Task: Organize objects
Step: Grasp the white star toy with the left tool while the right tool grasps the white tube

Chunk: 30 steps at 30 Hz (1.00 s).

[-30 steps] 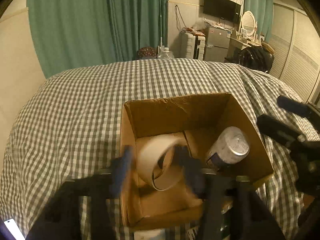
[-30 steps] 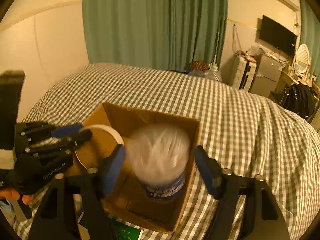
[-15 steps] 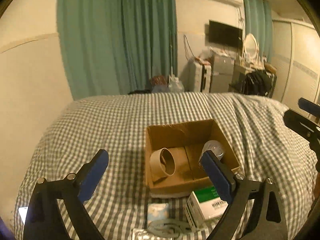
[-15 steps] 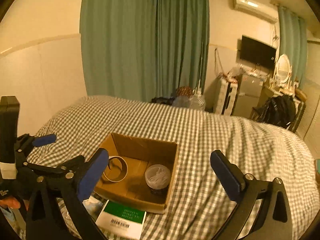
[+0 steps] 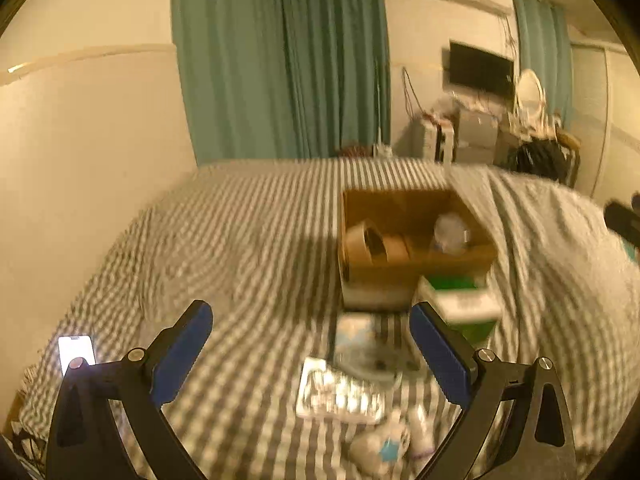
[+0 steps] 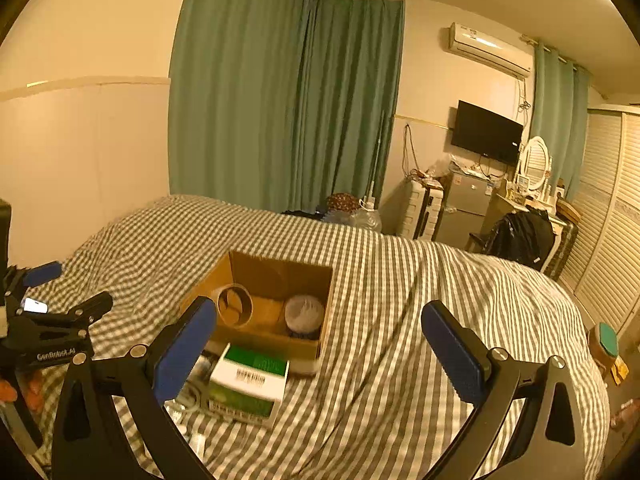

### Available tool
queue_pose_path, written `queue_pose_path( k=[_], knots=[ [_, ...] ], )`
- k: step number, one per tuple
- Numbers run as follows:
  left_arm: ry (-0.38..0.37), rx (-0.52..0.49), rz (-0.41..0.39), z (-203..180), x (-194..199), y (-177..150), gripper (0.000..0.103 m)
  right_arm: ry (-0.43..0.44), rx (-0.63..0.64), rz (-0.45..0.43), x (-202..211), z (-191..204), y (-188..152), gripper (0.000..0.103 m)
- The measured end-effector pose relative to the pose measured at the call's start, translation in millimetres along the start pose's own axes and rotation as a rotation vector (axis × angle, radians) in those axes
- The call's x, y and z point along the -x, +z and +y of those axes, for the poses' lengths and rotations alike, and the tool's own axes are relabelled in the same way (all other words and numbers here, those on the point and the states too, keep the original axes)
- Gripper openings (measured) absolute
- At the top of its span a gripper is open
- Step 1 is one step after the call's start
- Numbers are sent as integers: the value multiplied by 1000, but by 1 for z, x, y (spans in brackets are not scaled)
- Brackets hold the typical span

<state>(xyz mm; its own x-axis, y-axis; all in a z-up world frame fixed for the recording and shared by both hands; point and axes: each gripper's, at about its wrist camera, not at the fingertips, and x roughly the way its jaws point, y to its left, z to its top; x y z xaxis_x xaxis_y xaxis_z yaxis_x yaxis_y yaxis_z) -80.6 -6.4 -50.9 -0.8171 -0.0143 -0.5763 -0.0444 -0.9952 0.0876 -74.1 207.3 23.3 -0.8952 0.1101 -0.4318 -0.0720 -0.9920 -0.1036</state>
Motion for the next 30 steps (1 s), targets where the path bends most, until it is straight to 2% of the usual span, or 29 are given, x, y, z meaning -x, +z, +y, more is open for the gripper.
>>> queue_pose_path(
  k=[2, 7, 9, 16, 20, 21, 23, 24, 25, 30],
  knots=[
    [5, -8, 33, -5, -6, -24, 101, 18, -21, 25, -4, 3, -17, 103],
    [-90, -46, 164, -23, -31, -75, 101, 34, -36, 129, -25, 12, -59, 103],
    [-104, -70, 219, -33, -41, -87, 101, 33, -35, 168, -33, 13, -71, 103],
    [-142, -95, 277, -43, -54, -103, 101, 29, -56, 246, -51, 10, -96, 103],
    [-205, -92, 336, -49, -65, -109, 99, 31, -54, 262, -54, 14, -100, 103],
    [-217, -101, 357, -52, -69, -112, 95, 32, -53, 265, -55, 15, -101, 103],
    [-214, -112, 376, -55, -73, -115, 78, 35, -52, 276, -57, 17, -103, 103],
    [-228, -115, 387, -56, -74, -116, 65, 36, -50, 280, -57, 19, -105, 103],
    [-232, -111, 394, -56, -75, -117, 62, 36, -49, 283, -57, 20, -106, 103],
    [-237, -65, 364, -46, -64, -111, 62, 45, -45, 302, -60, 24, -110, 103]
  ],
)
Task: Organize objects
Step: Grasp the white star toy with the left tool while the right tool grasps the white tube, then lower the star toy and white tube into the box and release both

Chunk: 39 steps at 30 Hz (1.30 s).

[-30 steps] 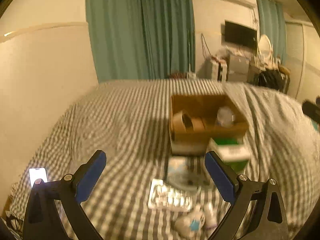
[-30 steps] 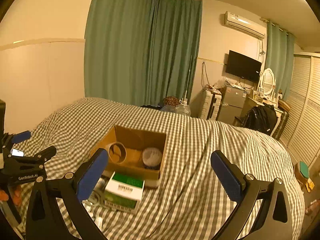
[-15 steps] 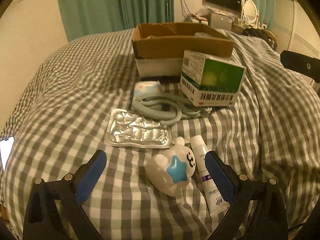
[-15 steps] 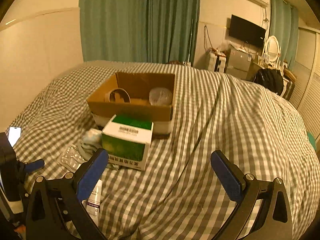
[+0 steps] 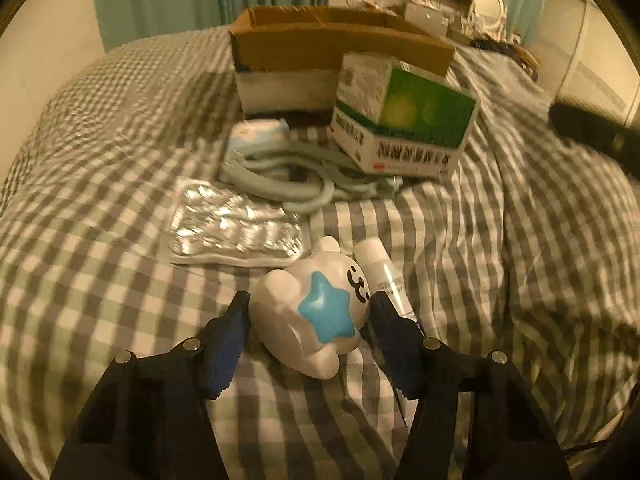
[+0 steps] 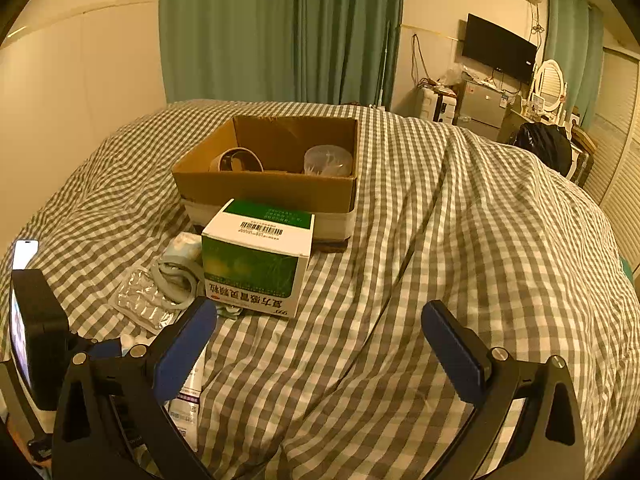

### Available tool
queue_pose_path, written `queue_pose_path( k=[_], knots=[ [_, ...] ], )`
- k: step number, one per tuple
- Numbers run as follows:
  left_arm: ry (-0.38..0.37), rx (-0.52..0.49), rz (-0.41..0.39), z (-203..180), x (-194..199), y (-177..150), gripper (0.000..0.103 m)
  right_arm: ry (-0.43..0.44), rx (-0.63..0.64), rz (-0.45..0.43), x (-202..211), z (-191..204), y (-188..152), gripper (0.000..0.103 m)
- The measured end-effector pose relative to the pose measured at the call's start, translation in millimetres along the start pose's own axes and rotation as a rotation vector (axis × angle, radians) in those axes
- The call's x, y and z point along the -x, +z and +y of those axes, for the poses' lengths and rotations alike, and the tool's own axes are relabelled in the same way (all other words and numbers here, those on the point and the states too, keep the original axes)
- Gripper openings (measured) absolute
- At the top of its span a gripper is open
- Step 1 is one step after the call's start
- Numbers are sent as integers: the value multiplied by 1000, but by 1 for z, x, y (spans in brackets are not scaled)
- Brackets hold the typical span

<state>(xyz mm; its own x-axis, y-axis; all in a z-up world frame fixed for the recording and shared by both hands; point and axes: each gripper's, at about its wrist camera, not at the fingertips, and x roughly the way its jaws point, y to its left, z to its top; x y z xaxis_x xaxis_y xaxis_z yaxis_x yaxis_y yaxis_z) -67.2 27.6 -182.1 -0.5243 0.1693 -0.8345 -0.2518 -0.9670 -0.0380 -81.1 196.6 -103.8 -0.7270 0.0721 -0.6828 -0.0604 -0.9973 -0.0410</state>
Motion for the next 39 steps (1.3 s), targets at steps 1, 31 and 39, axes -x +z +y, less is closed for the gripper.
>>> queue_pose_path(
  k=[1, 31, 39],
  knots=[
    [-2, 16, -17, 3, 7, 2, 62, 4, 2, 3, -1, 1, -1, 103],
    [95, 109, -136, 57, 50, 12, 62, 221, 288, 362, -78, 117, -69, 41],
    [82, 96, -163, 48, 61, 19, 62, 234, 267, 309, -58, 94, -62, 25]
  ],
)
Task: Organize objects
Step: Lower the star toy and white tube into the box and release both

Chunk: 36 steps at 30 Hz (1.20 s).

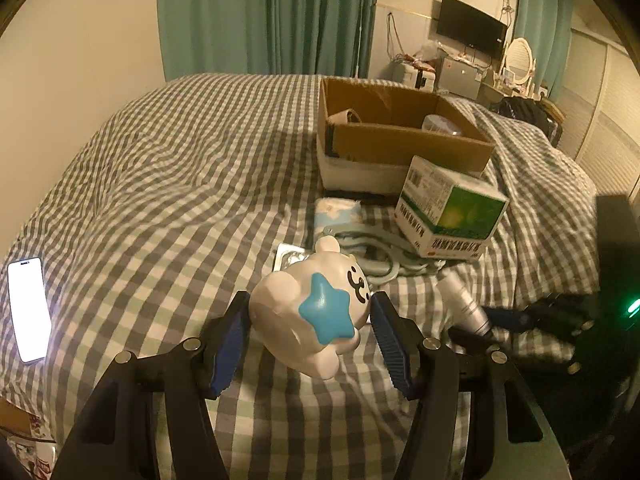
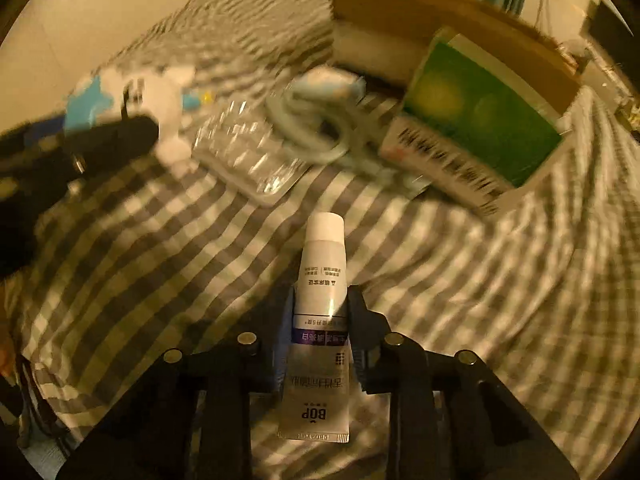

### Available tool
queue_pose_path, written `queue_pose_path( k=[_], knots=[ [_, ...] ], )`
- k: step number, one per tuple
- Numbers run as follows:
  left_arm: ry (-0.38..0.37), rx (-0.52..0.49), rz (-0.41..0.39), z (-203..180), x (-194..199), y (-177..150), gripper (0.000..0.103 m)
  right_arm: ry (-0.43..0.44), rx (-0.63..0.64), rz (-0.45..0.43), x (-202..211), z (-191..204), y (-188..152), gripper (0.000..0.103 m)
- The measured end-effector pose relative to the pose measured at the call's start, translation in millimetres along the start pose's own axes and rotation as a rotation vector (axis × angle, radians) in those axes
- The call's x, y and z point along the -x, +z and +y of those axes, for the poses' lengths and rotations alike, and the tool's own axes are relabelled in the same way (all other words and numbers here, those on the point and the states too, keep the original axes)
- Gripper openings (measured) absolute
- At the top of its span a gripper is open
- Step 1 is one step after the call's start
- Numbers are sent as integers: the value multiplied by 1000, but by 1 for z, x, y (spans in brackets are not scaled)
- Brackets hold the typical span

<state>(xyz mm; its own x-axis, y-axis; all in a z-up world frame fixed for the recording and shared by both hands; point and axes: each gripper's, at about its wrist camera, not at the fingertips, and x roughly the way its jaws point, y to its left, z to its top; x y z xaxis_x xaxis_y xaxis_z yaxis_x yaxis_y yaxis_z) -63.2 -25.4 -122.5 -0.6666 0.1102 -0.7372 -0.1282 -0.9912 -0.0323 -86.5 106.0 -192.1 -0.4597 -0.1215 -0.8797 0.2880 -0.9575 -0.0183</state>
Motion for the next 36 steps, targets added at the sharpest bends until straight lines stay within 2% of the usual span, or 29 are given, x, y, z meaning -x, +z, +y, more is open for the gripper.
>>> queue_pose_path(
  k=[3, 6, 13, 17, 21, 25, 30, 36],
  knots=[
    [-6, -10, -29, -5, 9, 14, 62, -23, -7, -69, 28, -9, 5, 25],
    [-17, -21, -76, -12, 17, 41, 62, -56, -12, -155, 58, -22, 17, 25],
    [-34, -69, -233, -34, 33, 123, 62, -106, -46, -332, 119, -69, 77, 25],
    [-48, -80, -287, -43, 21, 167, 62, -89, -67, -393, 131, -88, 119, 25],
    [-32, -79, -261, -46, -18, 198, 62, -72, -84, -437, 133, -109, 161, 25],
    [-34, -65, -210, -43, -63, 211, 62, -55, -96, -449, 123, -126, 187, 25],
    [-30, -59, -122, -42, -120, 213, 62, -37, -108, -406, 81, -144, 219, 25],
    [-43, -60, -90, -49, -145, 207, 62, -2, -146, -345, 32, -163, 227, 26]
  ],
)
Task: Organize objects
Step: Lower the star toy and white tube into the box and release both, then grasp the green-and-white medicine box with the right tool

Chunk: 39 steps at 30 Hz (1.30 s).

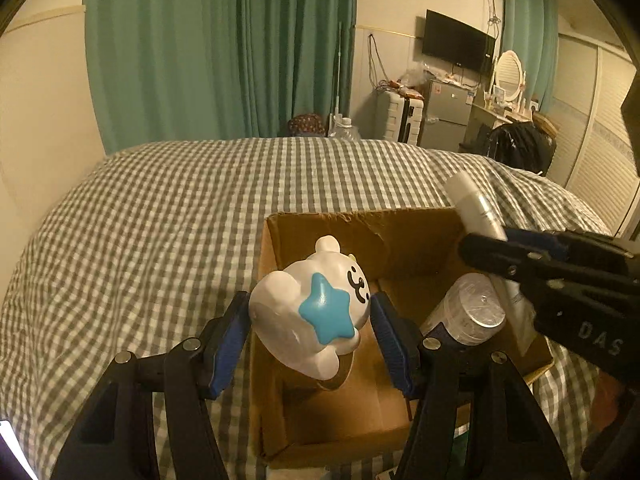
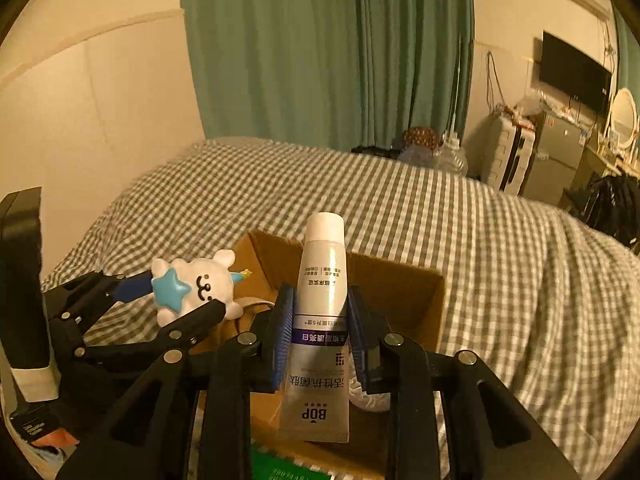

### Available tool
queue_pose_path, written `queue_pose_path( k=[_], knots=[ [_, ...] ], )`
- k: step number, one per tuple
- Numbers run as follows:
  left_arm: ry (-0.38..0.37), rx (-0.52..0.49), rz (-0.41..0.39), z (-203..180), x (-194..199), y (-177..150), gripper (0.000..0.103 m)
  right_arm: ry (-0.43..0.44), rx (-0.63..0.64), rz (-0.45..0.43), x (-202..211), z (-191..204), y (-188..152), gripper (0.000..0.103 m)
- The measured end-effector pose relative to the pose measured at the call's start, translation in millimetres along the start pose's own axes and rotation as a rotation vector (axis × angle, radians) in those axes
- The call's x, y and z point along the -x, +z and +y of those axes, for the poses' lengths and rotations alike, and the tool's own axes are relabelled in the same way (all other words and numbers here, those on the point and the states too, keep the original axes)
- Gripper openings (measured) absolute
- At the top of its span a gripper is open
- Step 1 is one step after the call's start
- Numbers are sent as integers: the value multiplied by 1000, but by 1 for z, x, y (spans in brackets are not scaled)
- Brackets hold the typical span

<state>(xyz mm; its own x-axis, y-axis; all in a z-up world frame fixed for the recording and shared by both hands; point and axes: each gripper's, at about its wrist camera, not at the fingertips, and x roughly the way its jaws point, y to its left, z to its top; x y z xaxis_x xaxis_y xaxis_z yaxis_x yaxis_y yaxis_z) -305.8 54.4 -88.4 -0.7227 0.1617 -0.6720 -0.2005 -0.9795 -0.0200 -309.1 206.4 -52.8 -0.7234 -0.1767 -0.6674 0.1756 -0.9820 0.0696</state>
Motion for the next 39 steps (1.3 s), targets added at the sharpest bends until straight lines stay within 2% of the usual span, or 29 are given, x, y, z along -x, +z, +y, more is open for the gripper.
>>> queue_pose_path(
  k=[3, 6, 8, 9, 11, 12, 14, 16, 22, 27, 29, 34, 39],
  knots=[
    [4, -1, 6, -6, -5, 0, 62, 8, -20, 22, -11, -7, -5, 26],
    [-1, 1, -3, -4, 5, 1, 64, 12, -36, 8, -10, -15, -6, 26],
    [6, 1, -6, -4, 16, 3, 77, 8, -39, -7, -2, -17, -5, 29],
    [14, 3, -13, -4, 22, 4, 91, -5, -44, -29, 5, -18, -3, 33],
    [25, 9, -45, 0, 41, 3, 94, -31, -56, -62, 19, -18, 1, 71],
    [27, 9, -58, 1, 50, 3, 94, -40, -66, -87, 30, -18, 2, 75],
    [35, 8, -75, 4, 69, 7, 95, -44, -70, -119, 48, -18, 6, 75],
    [46, 20, -103, 8, 91, 10, 100, -67, -60, -142, 70, -13, 8, 76],
    [69, 47, -198, 20, 153, 8, 103, -124, -25, -213, 137, 4, 13, 88],
    [100, 58, -233, 32, 189, -14, 103, -142, 11, -264, 188, 32, 0, 95],
    [99, 62, -232, 36, 193, -21, 103, -143, 21, -276, 201, 43, -7, 102],
    [117, 98, -168, 44, 186, -54, 103, -157, 21, -252, 208, 65, -34, 103],
    [146, 111, -97, 47, 163, -94, 103, -154, -13, -143, 170, 63, -66, 103]
  ],
)
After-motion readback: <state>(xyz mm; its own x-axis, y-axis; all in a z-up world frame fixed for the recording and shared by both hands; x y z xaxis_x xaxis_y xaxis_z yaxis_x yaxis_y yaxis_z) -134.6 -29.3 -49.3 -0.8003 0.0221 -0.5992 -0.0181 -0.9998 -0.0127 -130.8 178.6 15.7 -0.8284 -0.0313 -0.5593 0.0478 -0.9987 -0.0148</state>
